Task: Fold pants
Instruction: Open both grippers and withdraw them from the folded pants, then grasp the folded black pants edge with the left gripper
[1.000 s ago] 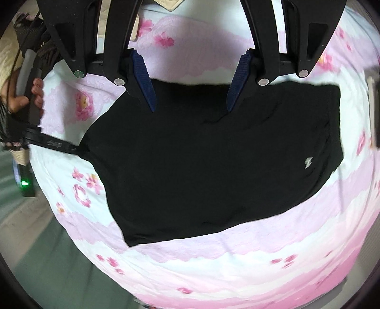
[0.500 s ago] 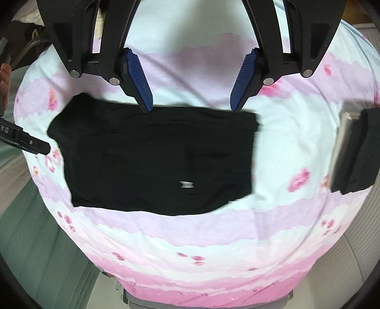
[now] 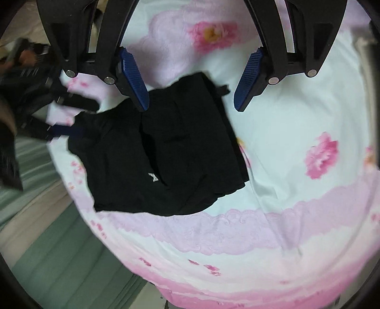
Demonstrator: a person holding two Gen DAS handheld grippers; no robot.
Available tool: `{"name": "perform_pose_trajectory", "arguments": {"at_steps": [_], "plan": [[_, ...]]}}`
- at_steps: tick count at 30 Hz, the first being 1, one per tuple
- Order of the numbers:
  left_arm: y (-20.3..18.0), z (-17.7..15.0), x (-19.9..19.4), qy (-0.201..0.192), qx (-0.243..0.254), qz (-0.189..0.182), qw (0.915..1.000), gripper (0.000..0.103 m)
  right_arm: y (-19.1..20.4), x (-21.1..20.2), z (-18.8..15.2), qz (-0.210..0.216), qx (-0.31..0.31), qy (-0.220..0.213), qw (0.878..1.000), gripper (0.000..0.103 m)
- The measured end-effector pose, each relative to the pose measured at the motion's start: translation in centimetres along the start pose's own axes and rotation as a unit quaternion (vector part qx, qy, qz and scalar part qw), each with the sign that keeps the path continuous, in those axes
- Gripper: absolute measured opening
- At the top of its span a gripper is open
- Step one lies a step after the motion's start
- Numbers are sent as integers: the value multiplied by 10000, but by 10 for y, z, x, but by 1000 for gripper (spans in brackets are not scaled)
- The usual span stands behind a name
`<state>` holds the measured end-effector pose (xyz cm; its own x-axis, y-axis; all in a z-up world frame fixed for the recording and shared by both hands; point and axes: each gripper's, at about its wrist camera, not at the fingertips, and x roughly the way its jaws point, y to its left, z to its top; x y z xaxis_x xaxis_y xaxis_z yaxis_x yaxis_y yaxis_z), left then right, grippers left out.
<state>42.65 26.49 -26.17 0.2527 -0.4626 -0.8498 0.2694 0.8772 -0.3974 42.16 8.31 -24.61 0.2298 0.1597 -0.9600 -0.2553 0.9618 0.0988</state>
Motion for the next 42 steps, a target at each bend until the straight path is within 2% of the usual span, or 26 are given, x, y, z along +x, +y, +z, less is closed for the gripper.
{"name": "perform_pose_trajectory", "arguments": {"at_steps": [4,9,16,18,21,26,29,31,33,35,38,42], "plan": [[38,2,18,219,-570,-779,9951,72,25,13,8,-52,-86,136,9999,70],[59,-1,39,381,-913,-1396,9853,70,41,27,11,-186,-201,335,9991,70],[89,2,74,508,-1654,-1913,9662,66,43,36,4,-307,-81,549,9980,70],[92,4,82,549,-1724,-1983,9633,66,44,36,2,-333,-78,577,9977,70],[86,7,94,683,-1548,-1824,9686,67,44,37,-1,-359,-59,646,9973,70],[67,10,100,607,-1534,-1668,9721,69,45,33,-4,-268,-65,688,9973,70],[56,12,105,722,-1523,-1892,9674,65,47,32,-3,-224,-85,681,9974,70],[58,14,96,688,-1598,-1875,9667,53,50,32,-1,-193,-114,658,9976,70],[66,13,83,602,-1792,-2048,9604,49,49,28,-1,-182,-142,628,9978,70],[72,11,64,335,-1894,-2334,9532,48,48,25,-1,-161,-141,582,9981,70],[74,14,59,195,-1911,-2577,9469,48,44,22,-2,-85,-45,535,9985,70],[75,20,82,427,-2080,-2411,9470,48,36,22,-6,-37,94,555,9984,70]]}}
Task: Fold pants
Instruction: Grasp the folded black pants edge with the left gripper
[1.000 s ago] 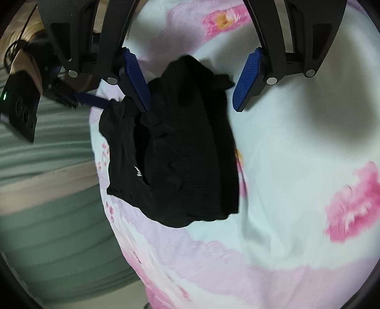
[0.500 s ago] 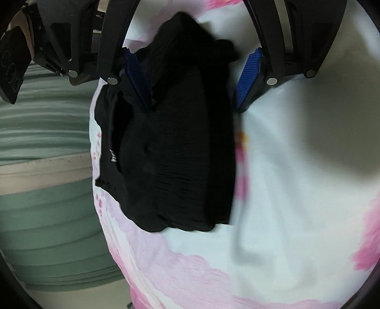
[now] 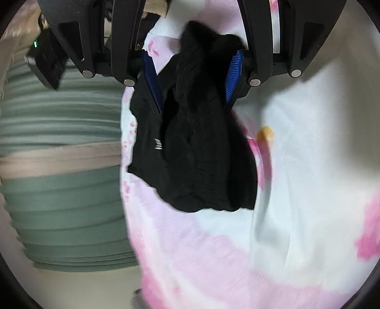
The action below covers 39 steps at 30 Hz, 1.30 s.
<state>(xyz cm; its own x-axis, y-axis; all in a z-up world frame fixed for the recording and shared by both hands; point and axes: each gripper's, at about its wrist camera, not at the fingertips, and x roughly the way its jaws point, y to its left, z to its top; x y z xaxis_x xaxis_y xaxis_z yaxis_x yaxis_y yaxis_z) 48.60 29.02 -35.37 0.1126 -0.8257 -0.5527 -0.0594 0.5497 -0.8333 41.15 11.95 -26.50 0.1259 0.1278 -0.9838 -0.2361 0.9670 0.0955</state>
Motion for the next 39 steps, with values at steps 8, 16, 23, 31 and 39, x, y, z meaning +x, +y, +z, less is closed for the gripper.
{"name": "perform_pose_trajectory", "arguments": {"at_steps": [8,16,23,31,39], "plan": [[-22,9,16,-73,129,-245,9996,49,-14,-1,-7,-77,161,24,9998,70],[-46,12,32,29,509,-31,9987,46,-21,-8,-14,-96,358,-45,9993,70],[-32,4,10,23,636,438,9970,53,-26,-18,-20,-76,466,-170,9987,70],[-21,-3,18,184,695,724,9948,62,-33,-18,-26,-80,611,-103,9980,70],[17,5,18,238,-33,316,9992,62,-37,-13,-28,-81,636,-65,9979,70]]}}
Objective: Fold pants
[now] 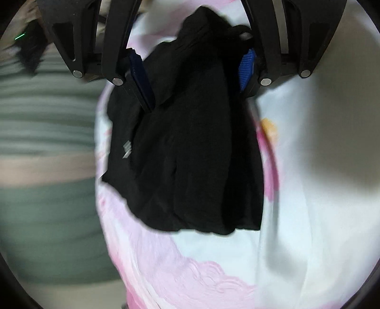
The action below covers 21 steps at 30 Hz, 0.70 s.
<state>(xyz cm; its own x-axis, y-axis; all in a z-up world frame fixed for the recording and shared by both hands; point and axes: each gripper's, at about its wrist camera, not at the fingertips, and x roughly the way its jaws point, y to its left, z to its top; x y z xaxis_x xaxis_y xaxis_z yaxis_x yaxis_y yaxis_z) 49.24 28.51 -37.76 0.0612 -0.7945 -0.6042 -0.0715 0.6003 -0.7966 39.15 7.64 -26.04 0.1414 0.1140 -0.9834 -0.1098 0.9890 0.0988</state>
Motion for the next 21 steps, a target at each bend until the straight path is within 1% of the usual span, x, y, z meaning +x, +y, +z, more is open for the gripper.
{"name": "perform_pose_trajectory", "arguments": {"at_steps": [2,4,6,8,10,11,13,16,18,19,20,21], "plan": [[1,4,3,-83,-231,-315,9992,58,-1,2,-1,-20,14,52,10000,70],[-6,4,8,-123,-114,-435,9989,57,-1,4,-1,-38,35,105,9999,70],[-9,2,15,-99,-21,-357,9993,57,-1,4,-3,-28,24,124,9999,70],[-10,0,22,-61,-31,-165,9998,51,0,4,-4,-36,0,104,9999,70],[-11,-1,17,-104,-42,11,9999,29,1,3,-3,-51,-22,94,9999,70],[-13,-1,14,-117,-12,37,9999,25,1,3,-3,-55,-19,90,9999,70],[-20,-4,-6,-209,83,83,9997,23,3,1,0,-29,-18,48,10000,70],[-43,-10,-42,-441,372,124,9983,22,4,-4,3,37,-48,-39,10000,70],[-57,-12,-66,-636,530,327,9960,22,5,-8,5,86,-76,-99,9999,70],[-64,-15,-78,-756,670,518,9935,22,6,-12,6,134,-88,-159,9997,70],[-67,-14,-87,-813,729,910,9898,22,7,-14,6,174,-95,-200,9996,70],[-67,-12,-89,-782,711,1111,9882,22,7,-16,7,203,-101,-232,9995,70]]}}
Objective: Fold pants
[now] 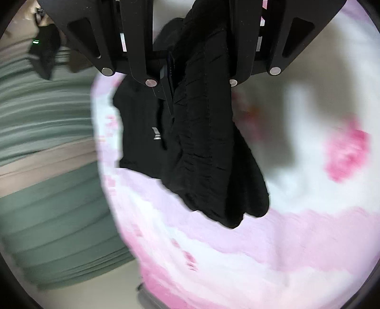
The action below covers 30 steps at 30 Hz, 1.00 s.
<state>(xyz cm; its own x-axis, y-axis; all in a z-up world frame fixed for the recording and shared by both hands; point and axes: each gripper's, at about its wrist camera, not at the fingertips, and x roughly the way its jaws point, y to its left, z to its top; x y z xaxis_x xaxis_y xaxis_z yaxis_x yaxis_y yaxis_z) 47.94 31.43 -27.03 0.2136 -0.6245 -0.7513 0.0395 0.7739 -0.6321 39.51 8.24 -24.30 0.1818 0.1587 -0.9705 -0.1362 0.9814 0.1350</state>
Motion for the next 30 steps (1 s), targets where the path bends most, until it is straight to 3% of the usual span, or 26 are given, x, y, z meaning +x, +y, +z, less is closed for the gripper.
{"name": "perform_pose_trajectory", "arguments": {"at_steps": [5,10,20,25,30], "plan": [[8,4,12,455,-108,768,9959,23,-5,-2,-2,85,66,-28,9999,70],[-13,0,13,390,-297,1252,9909,22,-16,-13,-6,155,151,-163,9996,70],[-100,9,-2,184,-181,1510,9882,22,-80,-54,-7,134,472,-725,9962,70],[-159,13,19,194,126,1864,9822,23,-124,-81,-2,61,485,-1062,9931,70],[-207,15,53,211,-14,1939,9808,23,-168,-106,10,-142,367,-1293,9908,70]]}}
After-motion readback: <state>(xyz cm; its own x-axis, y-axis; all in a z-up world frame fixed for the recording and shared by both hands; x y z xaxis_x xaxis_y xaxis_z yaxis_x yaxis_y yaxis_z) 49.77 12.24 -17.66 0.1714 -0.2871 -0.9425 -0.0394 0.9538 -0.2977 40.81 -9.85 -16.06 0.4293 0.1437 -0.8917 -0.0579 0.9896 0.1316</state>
